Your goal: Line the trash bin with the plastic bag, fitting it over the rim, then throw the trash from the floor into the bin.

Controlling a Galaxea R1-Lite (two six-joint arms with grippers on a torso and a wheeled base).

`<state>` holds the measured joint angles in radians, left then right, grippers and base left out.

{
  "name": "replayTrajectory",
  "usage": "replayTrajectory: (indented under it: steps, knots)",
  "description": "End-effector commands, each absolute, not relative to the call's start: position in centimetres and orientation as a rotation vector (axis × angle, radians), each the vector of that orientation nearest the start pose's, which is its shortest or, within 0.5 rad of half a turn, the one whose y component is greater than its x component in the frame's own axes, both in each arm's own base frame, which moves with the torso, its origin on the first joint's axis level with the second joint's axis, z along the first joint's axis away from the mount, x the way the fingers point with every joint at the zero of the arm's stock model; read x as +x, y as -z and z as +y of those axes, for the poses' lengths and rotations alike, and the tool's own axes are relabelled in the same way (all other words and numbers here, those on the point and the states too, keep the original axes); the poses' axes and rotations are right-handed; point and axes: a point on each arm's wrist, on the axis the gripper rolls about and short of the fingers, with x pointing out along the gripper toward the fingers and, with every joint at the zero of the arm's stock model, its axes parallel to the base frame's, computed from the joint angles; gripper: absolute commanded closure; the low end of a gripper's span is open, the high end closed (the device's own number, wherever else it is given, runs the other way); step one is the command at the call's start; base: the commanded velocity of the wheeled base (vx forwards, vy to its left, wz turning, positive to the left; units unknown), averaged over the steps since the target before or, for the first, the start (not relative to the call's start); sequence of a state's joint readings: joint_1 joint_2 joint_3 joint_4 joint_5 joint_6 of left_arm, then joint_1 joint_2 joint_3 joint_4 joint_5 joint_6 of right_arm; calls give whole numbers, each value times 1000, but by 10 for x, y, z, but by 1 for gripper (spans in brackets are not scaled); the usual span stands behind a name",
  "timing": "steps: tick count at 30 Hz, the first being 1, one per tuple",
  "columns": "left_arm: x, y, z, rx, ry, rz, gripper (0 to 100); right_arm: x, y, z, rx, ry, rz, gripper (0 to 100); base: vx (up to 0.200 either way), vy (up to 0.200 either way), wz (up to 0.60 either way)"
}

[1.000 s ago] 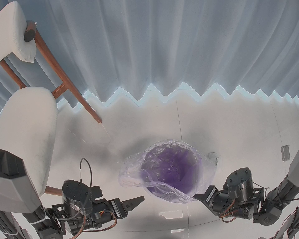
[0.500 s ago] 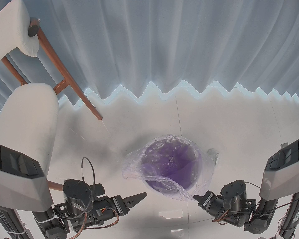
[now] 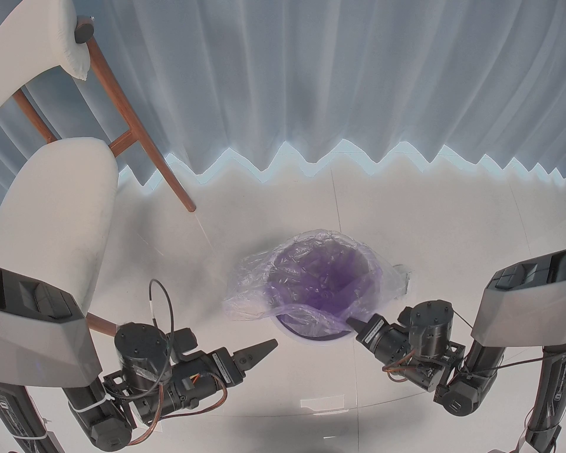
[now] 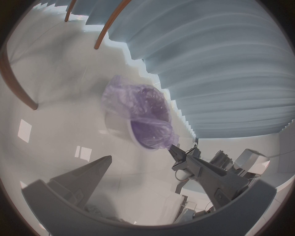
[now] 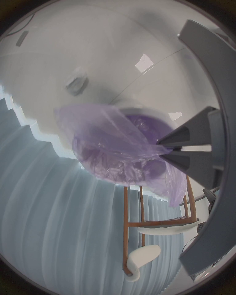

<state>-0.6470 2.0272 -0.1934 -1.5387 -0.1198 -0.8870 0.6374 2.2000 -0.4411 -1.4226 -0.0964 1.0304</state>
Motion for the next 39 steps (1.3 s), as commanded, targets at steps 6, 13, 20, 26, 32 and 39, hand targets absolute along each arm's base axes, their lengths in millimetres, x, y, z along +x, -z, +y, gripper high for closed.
replayTrajectory:
  steps: [6,13,20,26,32,39]
  knots:
    - [230,-60,-166,-771,552,618,0,256,1,178,772,-313,597,100,0,0,0]
    - [230,-53,-169,-758,543,654,0,234,20,177,730,-325,657,100,0,0,0]
    - [243,-45,-175,-760,535,653,0,219,26,182,697,-338,707,0,0,0,0]
    - [246,-45,-177,-765,583,673,0,204,15,178,683,-341,715,0,0,0,0]
    - [253,-49,-184,-764,601,695,0,192,10,169,676,-325,734,0,0,0,0]
    - [255,-43,-184,-752,574,734,100,198,-10,163,739,-313,651,0,0,0,0]
